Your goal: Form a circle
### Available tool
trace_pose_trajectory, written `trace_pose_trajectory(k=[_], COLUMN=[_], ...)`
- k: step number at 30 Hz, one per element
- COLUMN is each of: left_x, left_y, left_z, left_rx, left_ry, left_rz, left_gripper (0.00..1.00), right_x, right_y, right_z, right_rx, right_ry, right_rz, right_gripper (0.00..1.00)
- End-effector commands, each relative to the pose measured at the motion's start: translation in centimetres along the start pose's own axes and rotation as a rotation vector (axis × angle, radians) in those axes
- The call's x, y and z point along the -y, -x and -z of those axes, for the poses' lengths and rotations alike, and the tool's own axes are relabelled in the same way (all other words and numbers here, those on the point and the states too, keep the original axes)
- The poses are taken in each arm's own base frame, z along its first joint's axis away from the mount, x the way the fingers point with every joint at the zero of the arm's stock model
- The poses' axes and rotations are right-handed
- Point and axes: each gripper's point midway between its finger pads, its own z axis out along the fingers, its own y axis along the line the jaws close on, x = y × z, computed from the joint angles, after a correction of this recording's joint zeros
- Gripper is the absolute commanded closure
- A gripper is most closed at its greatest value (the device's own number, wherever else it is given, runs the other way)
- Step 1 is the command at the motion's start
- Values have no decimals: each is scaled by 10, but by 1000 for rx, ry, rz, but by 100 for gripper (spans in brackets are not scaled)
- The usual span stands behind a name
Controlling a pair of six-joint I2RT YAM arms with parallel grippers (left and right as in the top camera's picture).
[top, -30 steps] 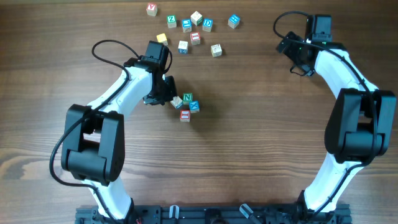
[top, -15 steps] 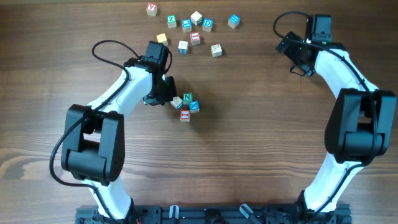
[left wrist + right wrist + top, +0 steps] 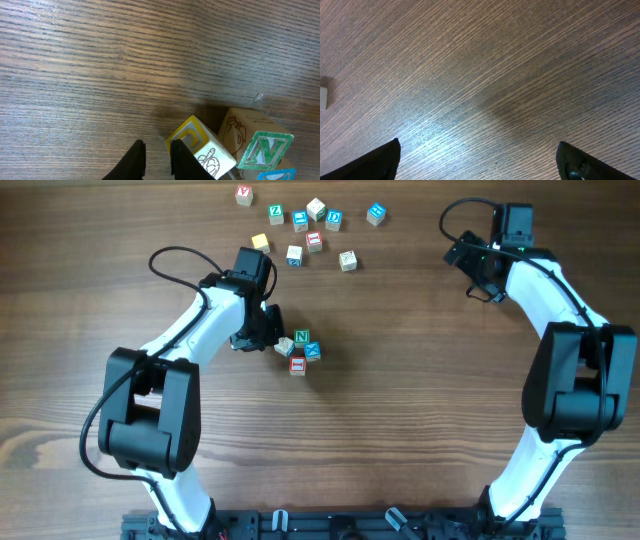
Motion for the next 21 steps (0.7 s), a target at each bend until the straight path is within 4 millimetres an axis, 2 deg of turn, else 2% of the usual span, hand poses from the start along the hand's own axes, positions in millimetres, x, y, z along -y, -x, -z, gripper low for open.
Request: trace_pose_trajectory(k=[1, 4, 6, 7, 9, 12, 14, 15, 17, 21], left_x=[-6, -15, -18, -14, -2, 25, 41, 49, 63, 79], left_y=[4, 24, 60, 78, 107, 149, 166, 172, 181, 193], left_z=[-3, 6, 39, 60, 105, 174, 192, 197, 191, 141], left_rx=[17, 88, 187, 230, 318, 502, 594, 626, 655, 621], left_ry=[24, 77, 115, 98, 59, -33, -87, -107, -131, -126], left_rz=[2, 12, 35, 43, 54, 50, 37, 29, 12, -11], left_gripper=[79, 75, 73, 80, 94, 96, 96, 96, 96, 96], right_x=[5, 4, 5, 5, 5, 5, 5, 5, 5, 5], right_y=[-5, -5, -5, -5, -5, -5, -5, -5, -5, -5], right_z=[-7, -7, -7, -7, -7, -7, -7, -7, -7, -7], right_rx=[-11, -11, -11, -11, -11, -11, -11, -11, -11, -11], right_ry=[-18, -18, -18, -18, -18, -18, -18, -18, -18, -18], right_rz=[14, 14, 14, 14, 14, 14, 14, 14, 14, 14], right_gripper=[0, 0, 0, 0, 0, 0, 0, 0, 0, 0])
